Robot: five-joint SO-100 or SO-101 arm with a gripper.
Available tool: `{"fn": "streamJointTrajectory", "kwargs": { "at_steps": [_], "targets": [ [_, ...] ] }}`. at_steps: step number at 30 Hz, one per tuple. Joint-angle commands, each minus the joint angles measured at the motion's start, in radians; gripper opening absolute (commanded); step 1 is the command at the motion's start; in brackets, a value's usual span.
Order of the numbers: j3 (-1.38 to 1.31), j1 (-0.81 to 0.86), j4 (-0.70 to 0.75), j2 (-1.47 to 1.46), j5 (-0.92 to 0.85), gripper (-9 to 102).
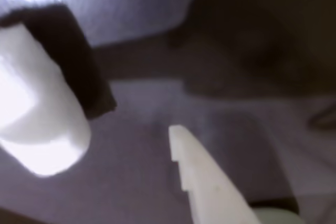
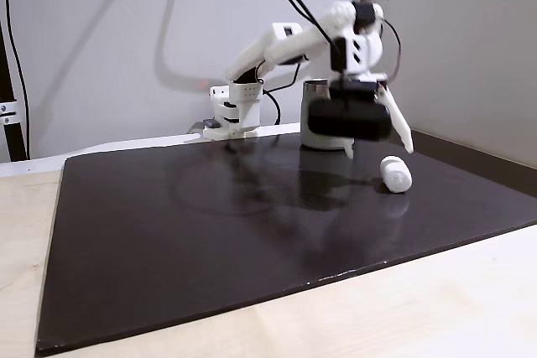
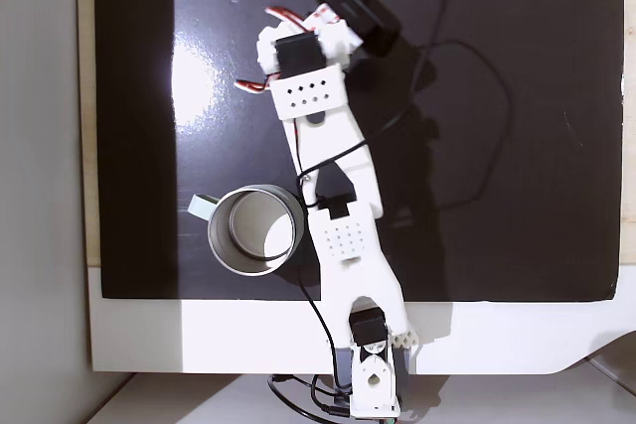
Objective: Grasp a gauze and put it in the cup.
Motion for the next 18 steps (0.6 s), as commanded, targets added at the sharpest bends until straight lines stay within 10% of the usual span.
{"fn": "streamJointTrajectory", "kwargs": {
  "at_steps": [1, 18],
  "targets": [
    [-0.123, -0.025, 0.005, -0.043, -0.006, 42],
    [-0.187, -0.043, -0.097, -0.161, 0.02, 23]
  ]
}}
